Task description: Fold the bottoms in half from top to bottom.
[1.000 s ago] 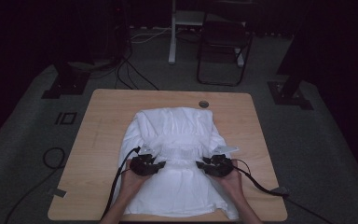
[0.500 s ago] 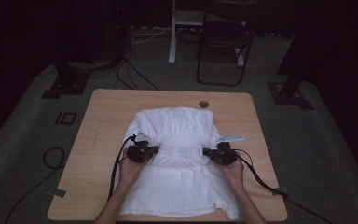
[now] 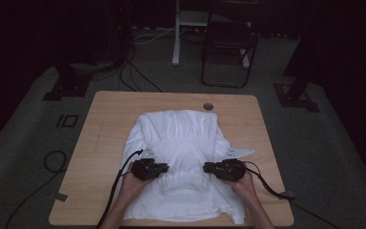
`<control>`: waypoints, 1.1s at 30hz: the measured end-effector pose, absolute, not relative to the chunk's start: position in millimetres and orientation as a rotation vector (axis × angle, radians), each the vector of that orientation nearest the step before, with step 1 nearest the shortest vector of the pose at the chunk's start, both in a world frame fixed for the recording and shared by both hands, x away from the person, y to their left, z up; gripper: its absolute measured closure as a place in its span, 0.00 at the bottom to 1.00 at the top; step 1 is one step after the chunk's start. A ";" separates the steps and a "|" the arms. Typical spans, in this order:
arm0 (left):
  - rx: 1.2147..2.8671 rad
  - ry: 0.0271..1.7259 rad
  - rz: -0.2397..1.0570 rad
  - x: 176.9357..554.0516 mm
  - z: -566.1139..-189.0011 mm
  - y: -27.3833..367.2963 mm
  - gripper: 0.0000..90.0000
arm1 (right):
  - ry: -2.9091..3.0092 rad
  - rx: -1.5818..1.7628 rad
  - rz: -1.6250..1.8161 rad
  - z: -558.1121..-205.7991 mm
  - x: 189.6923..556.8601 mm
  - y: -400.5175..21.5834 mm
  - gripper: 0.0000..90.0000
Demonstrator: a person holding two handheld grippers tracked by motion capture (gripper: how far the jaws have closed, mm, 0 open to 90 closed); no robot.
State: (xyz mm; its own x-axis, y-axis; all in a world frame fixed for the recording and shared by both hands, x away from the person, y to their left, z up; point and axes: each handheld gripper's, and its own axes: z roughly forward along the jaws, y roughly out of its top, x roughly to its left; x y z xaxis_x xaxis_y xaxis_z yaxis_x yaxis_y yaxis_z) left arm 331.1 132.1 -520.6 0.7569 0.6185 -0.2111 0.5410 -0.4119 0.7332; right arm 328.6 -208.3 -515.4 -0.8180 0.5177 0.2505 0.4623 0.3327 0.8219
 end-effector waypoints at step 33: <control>2.062 1.050 0.380 403.0 -540.5 143.4 0.63 | 2.319 1.124 1.106 -547.4 407.3 -175.8 0.58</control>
